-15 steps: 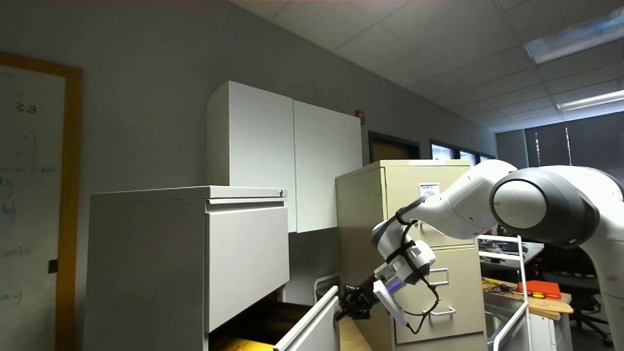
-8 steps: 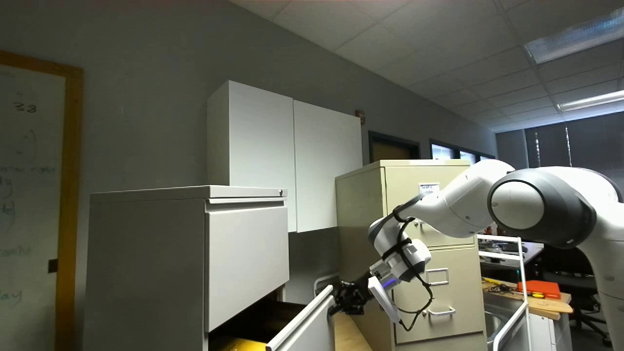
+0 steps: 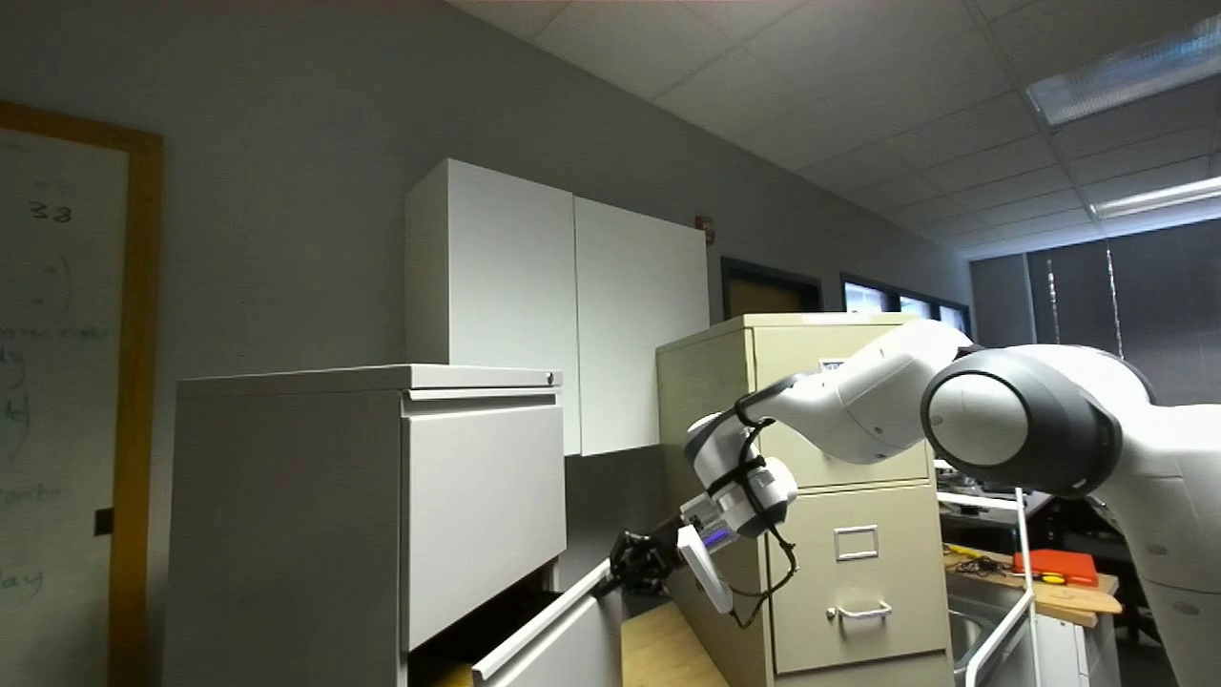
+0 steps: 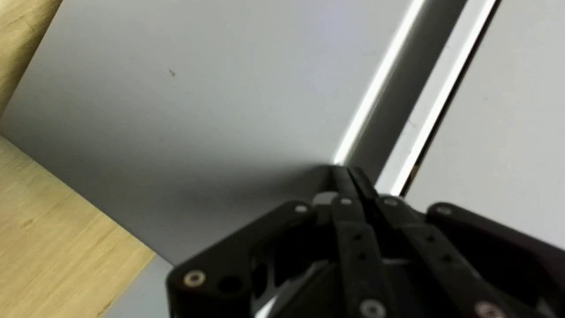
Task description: Close the open drawer
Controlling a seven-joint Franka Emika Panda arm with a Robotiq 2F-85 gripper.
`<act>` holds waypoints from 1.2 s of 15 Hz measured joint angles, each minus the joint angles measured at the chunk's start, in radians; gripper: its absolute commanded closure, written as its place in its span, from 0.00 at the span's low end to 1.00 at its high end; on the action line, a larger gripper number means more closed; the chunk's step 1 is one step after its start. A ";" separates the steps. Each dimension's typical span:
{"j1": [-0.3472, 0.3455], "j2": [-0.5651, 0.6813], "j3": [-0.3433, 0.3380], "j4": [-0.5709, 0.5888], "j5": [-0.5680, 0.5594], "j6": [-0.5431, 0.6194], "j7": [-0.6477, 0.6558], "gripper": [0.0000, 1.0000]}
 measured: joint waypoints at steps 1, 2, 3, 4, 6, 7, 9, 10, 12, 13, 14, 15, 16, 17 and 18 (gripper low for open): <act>0.002 0.016 0.005 0.020 0.000 -0.001 0.000 0.95; 0.003 0.032 0.009 0.041 -0.001 -0.003 0.000 0.95; 0.005 0.048 0.013 0.061 -0.002 -0.006 0.000 0.95; 0.005 0.064 0.018 0.083 -0.004 -0.010 0.000 0.94; 0.006 0.097 0.027 0.127 -0.015 -0.017 0.002 0.95; 0.009 0.114 0.031 0.151 -0.022 -0.019 0.006 0.95; 0.014 0.146 0.039 0.198 -0.041 -0.021 0.017 0.94; 0.015 0.162 0.045 0.221 -0.050 -0.021 0.022 0.95; 0.018 0.192 0.055 0.265 -0.064 -0.024 0.036 0.95; 0.018 0.207 0.060 0.285 -0.067 -0.028 0.042 0.95; 0.019 0.223 0.067 0.307 -0.072 -0.033 0.050 0.95; 0.019 0.238 0.074 0.328 -0.078 -0.039 0.059 0.95; 0.021 0.252 0.080 0.347 -0.084 -0.046 0.067 0.95; 0.025 0.265 0.085 0.367 -0.091 -0.053 0.078 0.95; 0.026 0.273 0.085 0.382 -0.106 -0.061 0.091 0.95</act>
